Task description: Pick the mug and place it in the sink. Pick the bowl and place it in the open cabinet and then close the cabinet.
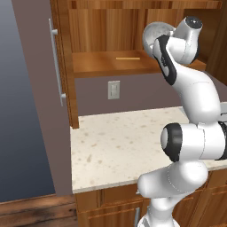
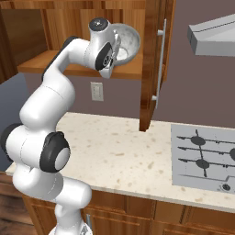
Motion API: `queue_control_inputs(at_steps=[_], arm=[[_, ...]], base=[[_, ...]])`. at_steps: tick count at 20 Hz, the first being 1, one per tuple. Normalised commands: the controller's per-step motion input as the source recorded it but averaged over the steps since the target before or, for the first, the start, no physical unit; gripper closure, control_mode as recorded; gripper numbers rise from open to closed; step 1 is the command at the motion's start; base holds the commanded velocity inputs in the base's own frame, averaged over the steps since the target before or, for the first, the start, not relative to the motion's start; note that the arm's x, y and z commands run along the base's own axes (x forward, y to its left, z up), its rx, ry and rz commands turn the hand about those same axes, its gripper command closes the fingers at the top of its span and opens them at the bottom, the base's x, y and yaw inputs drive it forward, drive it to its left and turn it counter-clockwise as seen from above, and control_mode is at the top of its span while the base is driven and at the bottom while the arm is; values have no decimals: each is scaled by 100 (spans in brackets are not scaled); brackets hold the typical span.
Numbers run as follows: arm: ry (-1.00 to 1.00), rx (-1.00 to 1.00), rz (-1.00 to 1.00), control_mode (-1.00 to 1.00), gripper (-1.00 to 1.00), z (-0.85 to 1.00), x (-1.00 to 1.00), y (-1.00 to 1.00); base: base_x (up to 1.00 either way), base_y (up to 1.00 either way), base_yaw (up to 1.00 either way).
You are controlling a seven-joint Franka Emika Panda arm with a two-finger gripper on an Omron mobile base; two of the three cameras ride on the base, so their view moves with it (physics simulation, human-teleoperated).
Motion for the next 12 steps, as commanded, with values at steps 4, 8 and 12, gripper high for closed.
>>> queue_control_inputs(at_steps=[4, 8, 12], arm=[[-8, 0, 1, -100, 100, 6, 0, 0], [-9, 0, 2, -100, 100, 10, 0, 0], [-7, 0, 2, -100, 100, 4, 0, 0]], base=[[0, 0, 0], [0, 0, 0], [0, 0, 0]])
